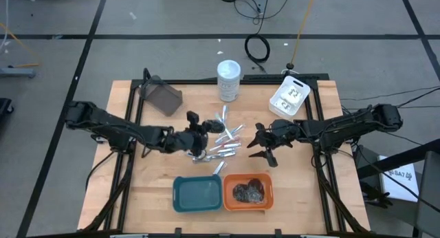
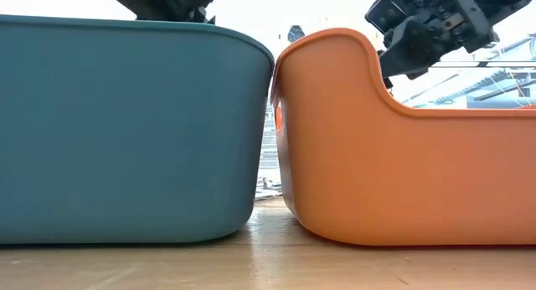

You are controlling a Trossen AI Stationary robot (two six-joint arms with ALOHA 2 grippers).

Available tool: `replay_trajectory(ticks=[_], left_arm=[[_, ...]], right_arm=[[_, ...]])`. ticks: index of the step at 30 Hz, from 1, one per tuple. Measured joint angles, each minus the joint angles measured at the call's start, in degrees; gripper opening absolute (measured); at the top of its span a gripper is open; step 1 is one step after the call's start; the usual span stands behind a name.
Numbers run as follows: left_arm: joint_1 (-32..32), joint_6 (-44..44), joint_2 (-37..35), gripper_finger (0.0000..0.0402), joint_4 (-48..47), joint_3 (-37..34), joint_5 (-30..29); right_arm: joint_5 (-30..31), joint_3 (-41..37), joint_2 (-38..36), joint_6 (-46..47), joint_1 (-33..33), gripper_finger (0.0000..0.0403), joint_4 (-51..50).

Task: Pick & Place Travel size toiletries
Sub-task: Put the black hairbrush into the orange bin

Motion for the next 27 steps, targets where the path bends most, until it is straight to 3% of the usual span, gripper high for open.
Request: replay_trajectory(ticks=[4,9,15,21,27], left_arm=[[-1.4,4.8,3.0,0.0000,5.8,0.0,-7.0],[-2.4,11.9,5.1,0.0000,13.5,0.0,-9.0],[-3.1,12.4,5.2,0.0000,16.0,0.1,-8.1],[-3.3,11.8,5.2,0.0000,16.1,0.1,-7.9],[-3.2,11.2,5.2,0.0000,16.3,0.1,-7.4]], right_arm=[[8.0,-2.4,0.1,1.5,-0.4,0.0171,10.6],[16.2,-8.2,2.4,4.0,-1.8,0.0177,30.2],[12.8,-8.7,5.7,8.0,-5.3,0.0223,37.1],[8.4,-4.4,11.4,9.6,-5.6,0.0278,43.1],[7.8,1.0,17.3,9.3,-5.6,0.0294,42.7]])
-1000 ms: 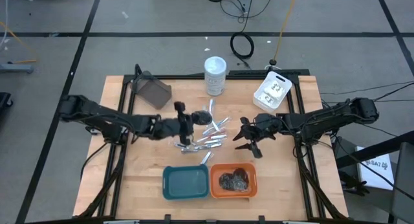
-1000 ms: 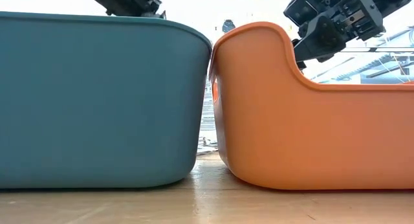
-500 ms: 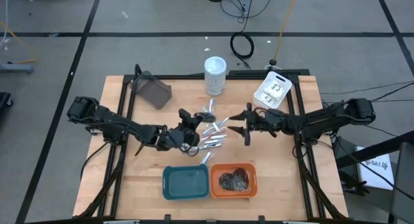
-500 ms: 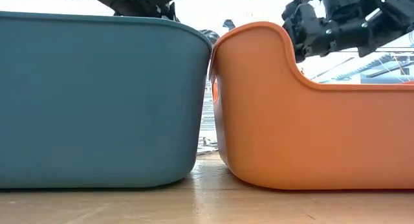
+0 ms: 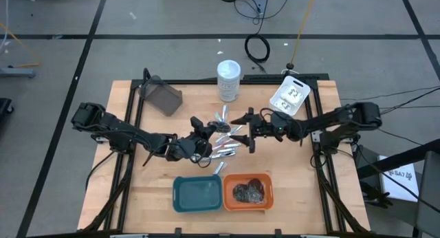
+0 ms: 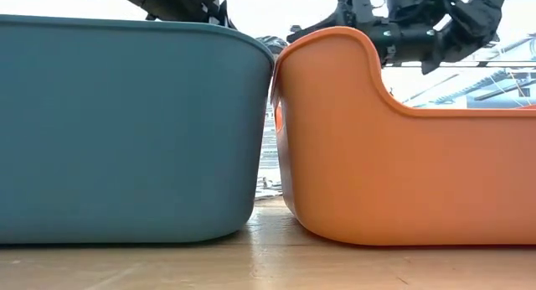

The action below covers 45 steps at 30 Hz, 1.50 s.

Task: Pick & Place Travel size toiletries
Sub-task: Put the black hairbrush into the orange bin

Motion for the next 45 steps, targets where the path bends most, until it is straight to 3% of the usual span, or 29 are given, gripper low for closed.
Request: replay_trajectory(ticks=[9,14,20,28,32,38,42,45], left_arm=[[-0.2,-1.3,0.0,0.0000,0.0,0.0,0.2],[-0.4,-1.3,0.0,0.0000,1.1,0.0,3.0],[-0.3,-2.0,0.0,0.0000,1.4,0.0,3.1],[-0.3,-3.6,0.0,0.0000,1.5,0.0,3.2],[-0.3,-5.5,0.0,0.0001,1.5,0.0,3.2],[0.2,-20.6,-0.4,0.0022,3.3,0.0,4.8],[1.8,-37.1,-3.3,0.0089,3.2,0.0,10.3],[2.4,-44.1,-6.1,0.0154,1.5,0.0,13.3]], right_arm=[[-0.7,4.0,4.0,-0.1,-1.2,0.0270,0.1],[-0.7,4.0,3.9,0.0,-2.3,0.0238,-0.1],[-2.4,4.0,4.0,-0.6,-2.3,0.0164,-0.1],[-5.7,4.0,4.0,-2.8,-2.3,0.0031,0.2],[-6.7,4.0,3.9,-3.6,-2.3,0.0022,0.4],[-6.6,4.0,3.9,-3.1,-2.3,0.0027,0.7],[-6.5,4.0,3.9,-3.2,-2.4,0.0022,0.7],[-6.7,4.0,3.9,-3.2,-3.0,0.0022,0.2]])
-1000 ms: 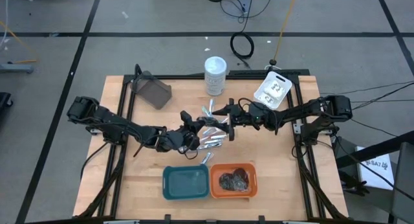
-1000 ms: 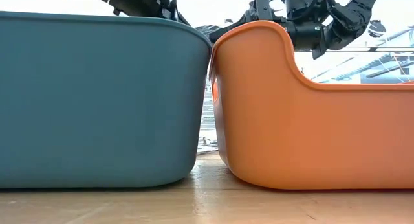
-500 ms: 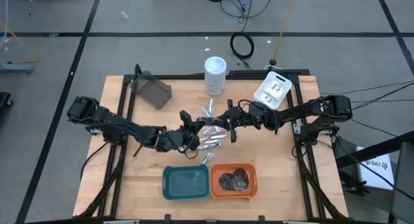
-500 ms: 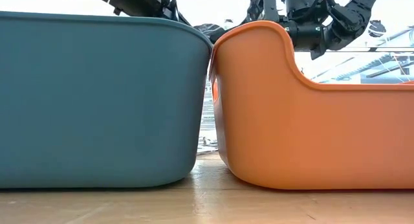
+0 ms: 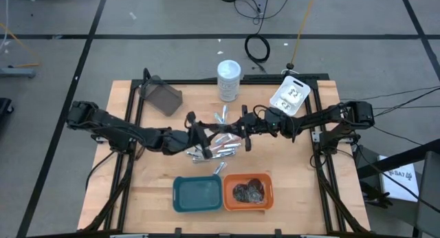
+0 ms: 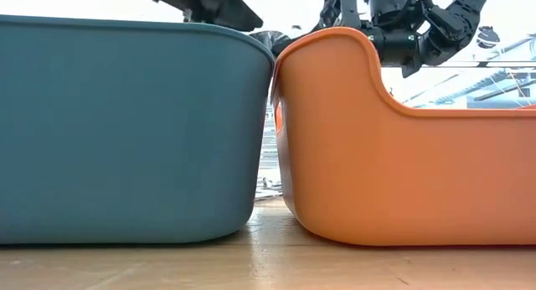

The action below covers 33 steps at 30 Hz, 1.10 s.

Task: Pick & Place Travel size toiletries
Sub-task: Put the black hairbrush into the orange bin

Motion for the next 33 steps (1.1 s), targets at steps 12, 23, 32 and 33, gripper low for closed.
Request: replay_trajectory(ticks=[12,23,32,33], left_arm=[[-3.4,-1.6,-13.3,0.0303,-13.2,0.0,-5.0],[0.4,-18.2,-13.9,0.0288,-28.4,0.0,-6.3],[3.3,-24.5,-7.8,0.0264,-28.8,0.0,-4.7],[3.5,-24.6,-7.4,0.0262,-28.6,0.0,-4.1]], right_arm=[[-10.0,-0.1,-5.6,2.2,-0.6,0.0023,-6.1],[-22.7,-2.3,-16.5,8.0,12.1,0.0023,-17.8],[-1.3,-6.7,-15.8,7.6,28.9,0.0024,-25.9],[0.5,-7.3,-15.7,7.6,30.0,0.0024,-25.9]])
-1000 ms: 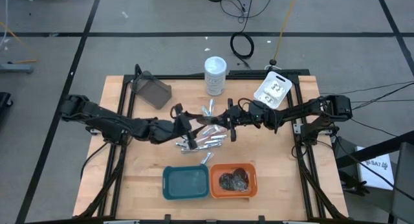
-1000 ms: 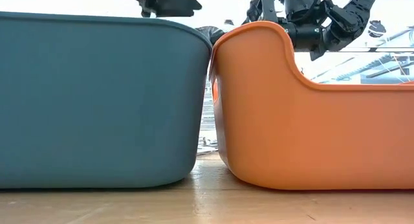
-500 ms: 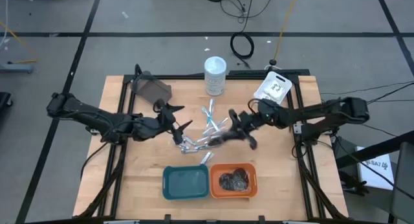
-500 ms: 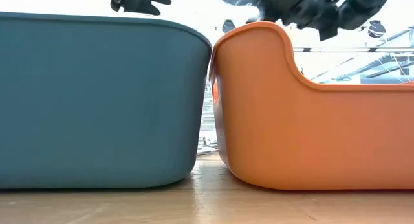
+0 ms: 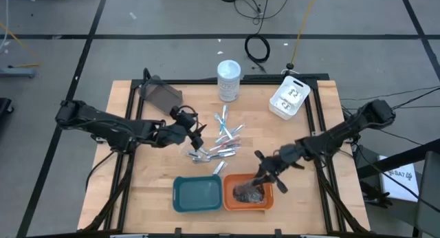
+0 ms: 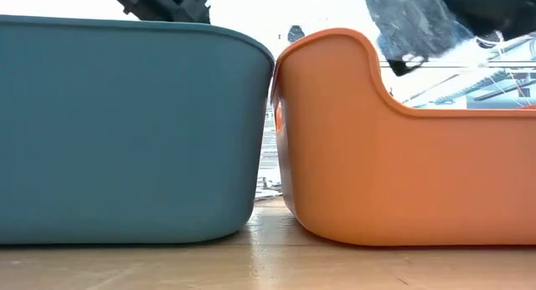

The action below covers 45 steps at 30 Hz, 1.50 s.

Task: Pick & Place Travel size toiletries
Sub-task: Put the black hairbrush into the orange bin, then put the blue toothbrush into the black bin

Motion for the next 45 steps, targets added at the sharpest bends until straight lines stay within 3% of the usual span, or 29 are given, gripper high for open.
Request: replay_trajectory(ticks=[4,16,27,34,39,45], left_arm=[[0.6,-1.4,1.7,0.0258,1.2,0.0,0.9],[0.9,-1.3,2.5,0.0262,2.9,0.0,3.4],[0.9,-0.7,2.5,0.0253,3.3,0.0,3.2],[0.9,-0.7,2.5,0.0253,3.3,0.0,3.3],[0.9,-0.7,2.5,0.0253,3.3,0.0,3.3],[1.5,-1.6,2.5,0.0253,4.9,0.0,4.2]], right_arm=[[4.2,-1.5,0.3,2.0,2.2,0.0030,0.3],[-2.3,-2.3,0.7,3.6,5.0,0.0123,4.4],[-2.2,-2.2,0.7,-0.3,5.6,0.0202,14.0],[-2.5,-2.2,0.5,0.2,3.8,0.0207,12.0],[-11.1,-2.2,0.2,2.9,3.7,0.0201,9.1],[-7.4,-2.2,-1.3,-3.7,1.5,0.0199,9.2]])
